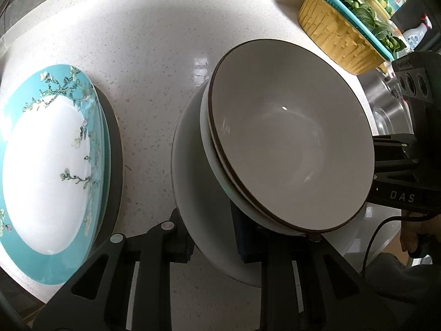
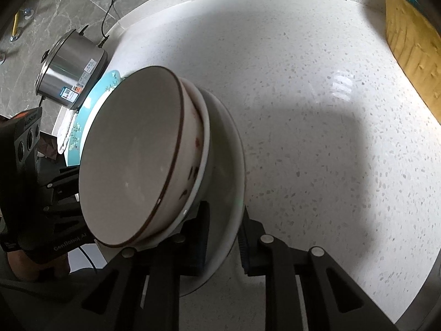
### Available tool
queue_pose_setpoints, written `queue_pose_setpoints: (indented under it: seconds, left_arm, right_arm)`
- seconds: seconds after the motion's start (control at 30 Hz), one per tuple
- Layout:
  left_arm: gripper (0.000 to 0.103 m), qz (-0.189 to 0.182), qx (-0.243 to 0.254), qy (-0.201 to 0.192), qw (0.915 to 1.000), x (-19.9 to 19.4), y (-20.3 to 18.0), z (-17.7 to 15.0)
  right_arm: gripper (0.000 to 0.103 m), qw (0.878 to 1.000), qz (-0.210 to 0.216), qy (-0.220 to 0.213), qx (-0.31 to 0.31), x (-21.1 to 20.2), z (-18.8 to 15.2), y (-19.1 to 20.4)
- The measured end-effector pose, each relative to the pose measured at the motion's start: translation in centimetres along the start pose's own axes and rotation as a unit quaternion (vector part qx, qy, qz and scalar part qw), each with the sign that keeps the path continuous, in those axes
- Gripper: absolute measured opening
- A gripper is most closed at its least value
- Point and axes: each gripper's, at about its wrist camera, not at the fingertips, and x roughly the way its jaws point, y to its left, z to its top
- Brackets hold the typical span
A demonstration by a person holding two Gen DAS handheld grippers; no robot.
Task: Organize plates and bowls
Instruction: 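Lift the bowl stack and carry it over the teal plate stack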
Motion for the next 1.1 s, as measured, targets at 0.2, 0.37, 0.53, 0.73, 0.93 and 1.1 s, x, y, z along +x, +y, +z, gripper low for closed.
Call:
queue_pose_setpoints:
  seconds: [0.2,0.37,0.53,0.73,0.93,1.1]
  left_arm:
    - [0.020,0.002,0.003,-0.014,0.9999,-2.0,-0.4,-0.3]
    - [0.020,-0.006,0.000,-0.020,0.9998,-4.0,-0.1,-0.6]
    - [0.020,-0.010,-0.002,-0.027,0.9996,-6.3,0.6,-1.2]
    - [0.020,-0.003,-0.022,-0.039,0.9990,-9.5,3.1,-1.7]
    - [0.019,0.006,-0.050,-0.051,0.9974,-12.3,6.8,-2.5]
    - [0.018,0.010,-0.071,-0.059,0.9957,-14.6,10.8,-2.7]
  right_arm:
    - [0.021,1.000,0.000,-0.006,-0.001,-1.3,-0.2,0.6]
    - [0.021,1.000,-0.003,-0.017,-0.006,-3.0,0.0,1.5]
    - [0.021,1.000,-0.003,-0.025,-0.017,-4.4,0.2,2.9]
    - [0.021,0.999,0.004,-0.025,-0.035,-4.6,1.5,5.7]
    - [0.021,0.998,0.015,-0.019,-0.061,-3.8,3.7,9.5]
    - [0.021,0.996,0.022,-0.012,-0.081,-3.0,5.3,12.5]
